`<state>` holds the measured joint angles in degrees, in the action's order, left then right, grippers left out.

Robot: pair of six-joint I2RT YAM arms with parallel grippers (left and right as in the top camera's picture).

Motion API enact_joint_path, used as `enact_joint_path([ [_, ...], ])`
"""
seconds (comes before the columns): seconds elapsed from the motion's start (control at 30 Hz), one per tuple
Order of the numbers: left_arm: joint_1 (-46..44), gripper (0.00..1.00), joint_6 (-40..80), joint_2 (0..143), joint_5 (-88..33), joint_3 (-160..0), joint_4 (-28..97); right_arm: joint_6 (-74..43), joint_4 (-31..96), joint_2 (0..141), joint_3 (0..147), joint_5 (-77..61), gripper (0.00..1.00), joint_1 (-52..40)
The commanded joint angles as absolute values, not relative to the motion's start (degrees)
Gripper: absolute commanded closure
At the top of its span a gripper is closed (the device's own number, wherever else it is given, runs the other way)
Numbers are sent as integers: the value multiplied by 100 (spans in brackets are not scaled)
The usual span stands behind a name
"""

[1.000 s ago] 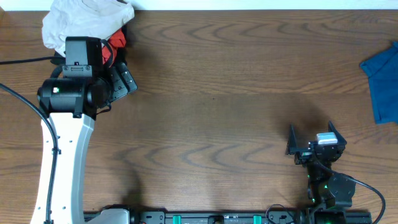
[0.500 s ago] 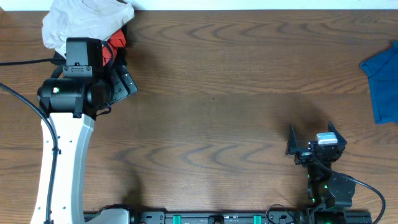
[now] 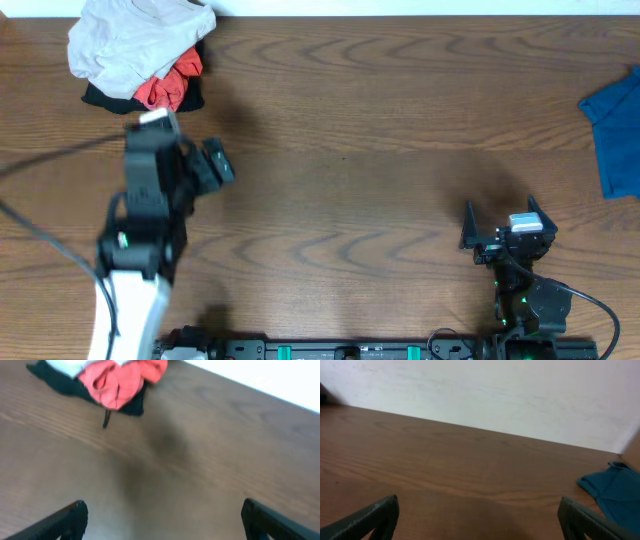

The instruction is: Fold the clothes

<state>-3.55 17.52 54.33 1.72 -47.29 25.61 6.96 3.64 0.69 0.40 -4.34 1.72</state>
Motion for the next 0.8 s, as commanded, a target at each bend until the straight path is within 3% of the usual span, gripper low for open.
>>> enact_joint_path([
  [0.0,-355,2,1339,4565,183,-3636,1728,779,388,32,32,-473,1,145],
  [0.27,-342,2,333,2510,-449,-1433,-327,779,388,32,32,-473,1,145],
  [0.77,139,2,318,753,-456,-23,-642,779,388,32,32,-473,1,145],
])
